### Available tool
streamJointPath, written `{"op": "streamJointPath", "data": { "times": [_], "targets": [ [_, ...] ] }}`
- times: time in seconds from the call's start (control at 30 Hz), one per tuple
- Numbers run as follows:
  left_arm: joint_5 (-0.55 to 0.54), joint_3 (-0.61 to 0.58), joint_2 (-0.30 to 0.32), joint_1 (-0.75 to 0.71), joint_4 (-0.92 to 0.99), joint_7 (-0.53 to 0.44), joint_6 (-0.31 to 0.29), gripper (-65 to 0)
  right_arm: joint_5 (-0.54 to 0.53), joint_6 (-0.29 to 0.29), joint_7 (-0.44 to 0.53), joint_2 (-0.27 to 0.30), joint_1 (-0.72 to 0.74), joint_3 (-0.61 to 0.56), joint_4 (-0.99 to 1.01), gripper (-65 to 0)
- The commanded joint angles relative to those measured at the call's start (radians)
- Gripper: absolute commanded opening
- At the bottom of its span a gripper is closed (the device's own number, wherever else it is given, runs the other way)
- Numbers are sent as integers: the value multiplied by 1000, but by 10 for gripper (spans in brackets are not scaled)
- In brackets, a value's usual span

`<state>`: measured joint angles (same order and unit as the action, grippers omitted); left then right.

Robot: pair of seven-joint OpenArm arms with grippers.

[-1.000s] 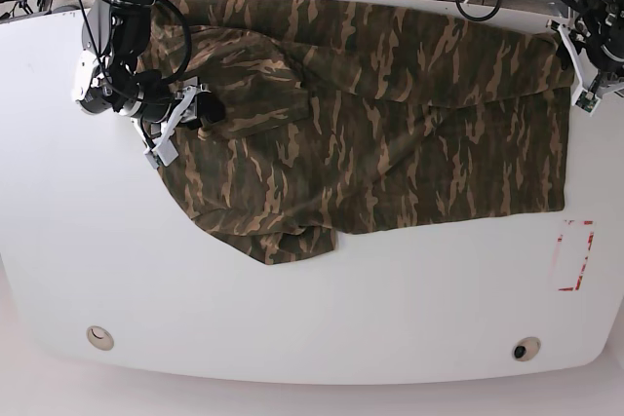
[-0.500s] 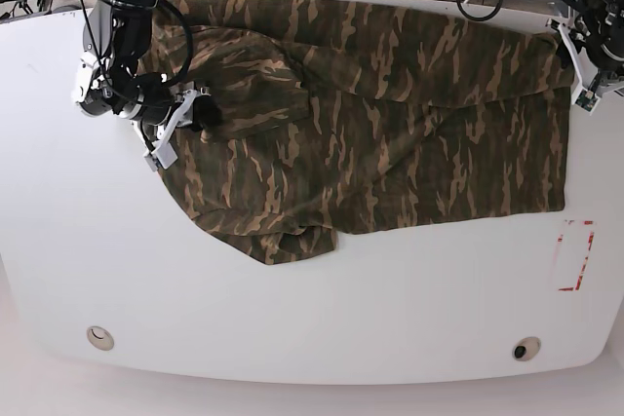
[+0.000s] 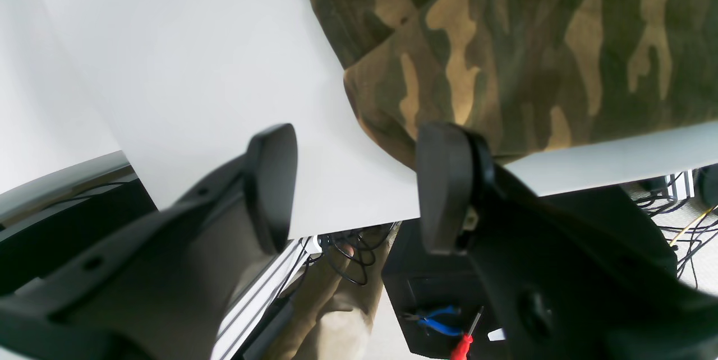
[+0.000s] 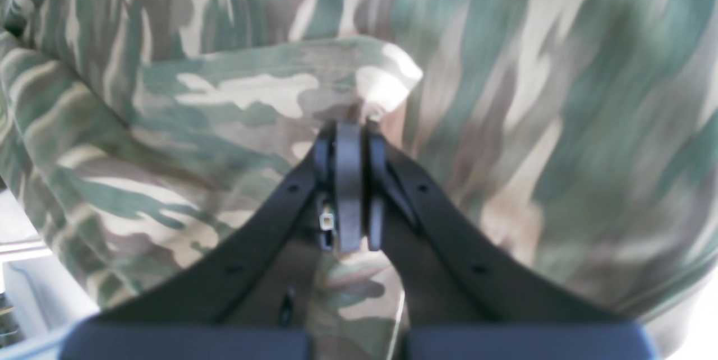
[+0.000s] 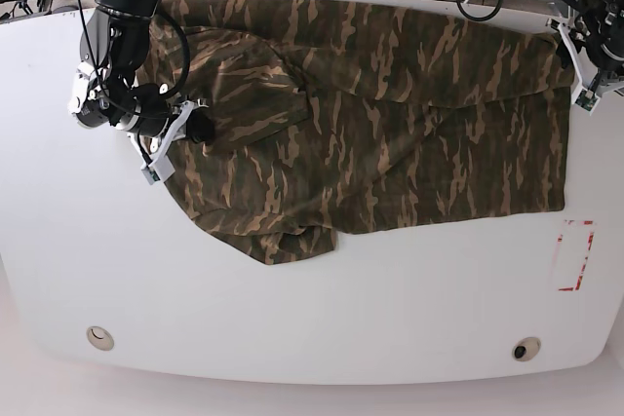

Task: Fold the T-shirt properly
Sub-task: 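Move the open right gripper along the shirt side toward the hem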

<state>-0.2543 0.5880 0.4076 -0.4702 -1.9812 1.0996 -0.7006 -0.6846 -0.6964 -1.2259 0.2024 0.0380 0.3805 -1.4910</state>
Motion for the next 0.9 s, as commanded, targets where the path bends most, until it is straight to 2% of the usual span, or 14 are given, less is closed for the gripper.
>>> {"op": "streamJointPath", "data": {
  "times": [0.0,0.33,0.4,0.5,0.63,0.7,0.77,0.87],
  "targets": [
    [3,7,18,0,-13,-11,2,-344,-22,-2,25,13,33,5,-20,-650],
    [3,7,18,0,-13,-11,2,-344,-20,-2,39,12,99,-1,-12,-650],
    [3,7,18,0,-13,-11,2,-344,-19,-2,39,12,102,-1,-12,-623],
    [3,7,18,0,-13,-11,2,-344,-19,-2,39,12,107,-1,-12,-526],
    [3,7,18,4,-13,-11,2,-344,-19,-2,39,15,130,5,-12,-328],
    [3,7,18,4,-13,-11,2,-344,-19,-2,45,38,147,7,-12,-231],
    [2,7,18,6,-13,-11,2,-344,-17,-2,67,50,165,7,-10,-178],
    [-1,7,18,31,-13,-8,2,-344,29,-2,103,55,196,5,3,-168]
  ]
}}
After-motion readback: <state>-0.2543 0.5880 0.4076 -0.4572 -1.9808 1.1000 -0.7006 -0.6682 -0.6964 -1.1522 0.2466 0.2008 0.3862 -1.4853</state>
